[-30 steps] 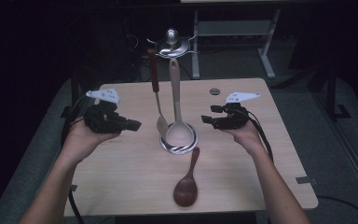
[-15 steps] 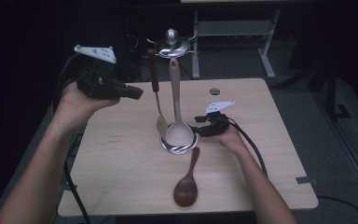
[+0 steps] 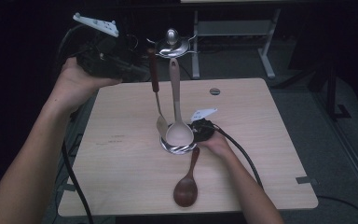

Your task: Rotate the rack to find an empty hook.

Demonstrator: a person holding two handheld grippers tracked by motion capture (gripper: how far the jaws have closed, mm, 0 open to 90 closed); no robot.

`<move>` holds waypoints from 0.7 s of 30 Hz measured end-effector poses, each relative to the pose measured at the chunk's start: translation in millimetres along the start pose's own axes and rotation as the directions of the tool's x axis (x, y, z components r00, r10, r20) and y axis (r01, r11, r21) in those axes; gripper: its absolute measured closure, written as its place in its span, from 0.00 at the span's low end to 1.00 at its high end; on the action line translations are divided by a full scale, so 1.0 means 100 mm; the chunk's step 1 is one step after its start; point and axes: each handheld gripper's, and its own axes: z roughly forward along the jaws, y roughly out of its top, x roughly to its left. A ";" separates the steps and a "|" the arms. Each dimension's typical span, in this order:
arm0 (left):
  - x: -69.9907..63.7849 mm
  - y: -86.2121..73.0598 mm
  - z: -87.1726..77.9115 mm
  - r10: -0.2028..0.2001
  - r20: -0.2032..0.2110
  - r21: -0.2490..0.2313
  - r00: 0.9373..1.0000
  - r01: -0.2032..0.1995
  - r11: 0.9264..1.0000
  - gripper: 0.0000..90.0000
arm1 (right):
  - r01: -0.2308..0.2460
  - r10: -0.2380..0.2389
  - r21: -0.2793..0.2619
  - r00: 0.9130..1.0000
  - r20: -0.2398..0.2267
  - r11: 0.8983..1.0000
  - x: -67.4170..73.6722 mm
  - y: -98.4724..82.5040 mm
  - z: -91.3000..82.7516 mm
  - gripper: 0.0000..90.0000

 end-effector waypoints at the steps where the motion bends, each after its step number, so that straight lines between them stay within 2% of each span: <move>1: 0.00 0.02 0.00 -0.001 -0.001 -0.002 1.000 0.001 1.000 1.00 | -0.003 0.003 -0.002 1.000 -0.003 1.000 0.01 0.00 0.02 0.60; 10: -0.02 0.22 0.00 0.020 -0.017 -0.003 1.000 -0.020 1.000 1.00 | 0.034 -0.034 -0.022 0.999 0.009 0.999 0.08 0.00 0.08 0.78; 16: 0.00 0.30 0.05 0.022 -0.035 0.006 0.999 -0.021 1.000 1.00 | 0.067 -0.066 -0.018 0.996 0.056 0.998 0.14 0.00 0.09 0.80; 21: 0.05 0.32 0.07 0.012 -0.047 0.002 0.999 -0.012 1.000 1.00 | 0.069 -0.068 -0.019 0.996 0.058 0.997 0.15 0.00 0.09 0.80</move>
